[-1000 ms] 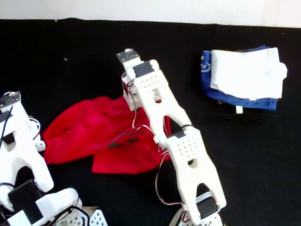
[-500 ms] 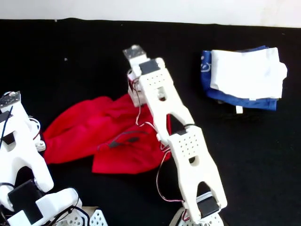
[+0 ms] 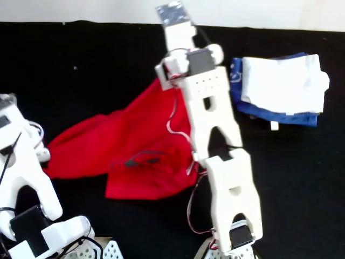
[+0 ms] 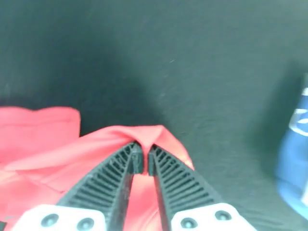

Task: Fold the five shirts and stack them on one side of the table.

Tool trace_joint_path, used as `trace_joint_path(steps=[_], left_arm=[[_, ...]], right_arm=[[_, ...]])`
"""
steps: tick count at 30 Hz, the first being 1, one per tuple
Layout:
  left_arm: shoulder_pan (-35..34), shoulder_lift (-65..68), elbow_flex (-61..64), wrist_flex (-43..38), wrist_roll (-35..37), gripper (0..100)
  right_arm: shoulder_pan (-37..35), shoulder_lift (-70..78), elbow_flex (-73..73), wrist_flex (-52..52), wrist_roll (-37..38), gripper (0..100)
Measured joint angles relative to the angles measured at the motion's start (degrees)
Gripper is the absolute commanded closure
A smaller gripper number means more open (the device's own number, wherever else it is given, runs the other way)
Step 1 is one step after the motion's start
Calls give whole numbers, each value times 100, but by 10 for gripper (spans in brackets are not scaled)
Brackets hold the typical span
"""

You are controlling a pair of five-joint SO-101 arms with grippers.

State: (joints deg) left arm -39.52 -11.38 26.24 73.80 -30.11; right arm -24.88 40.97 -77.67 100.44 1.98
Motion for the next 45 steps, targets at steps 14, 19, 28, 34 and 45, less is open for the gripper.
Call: trace_joint_path(steps=[14, 19, 28, 34, 45], left_arm=[[114, 0, -2303, 1697, 598, 773], [70, 0, -2426, 1723, 598, 776], [1248, 0, -193, 563, 571, 776], [1538, 0, 1530, -818, 62, 776], [0, 0, 2101, -853, -1345, 776]], right_arm=[[290, -2409, 2549, 9, 325, 993], [158, -2998, 3455, 9, 325, 993], [149, -3560, 4176, 9, 536, 993], [149, -3560, 4202, 9, 545, 993], [466, -4167, 4211, 9, 545, 993]])
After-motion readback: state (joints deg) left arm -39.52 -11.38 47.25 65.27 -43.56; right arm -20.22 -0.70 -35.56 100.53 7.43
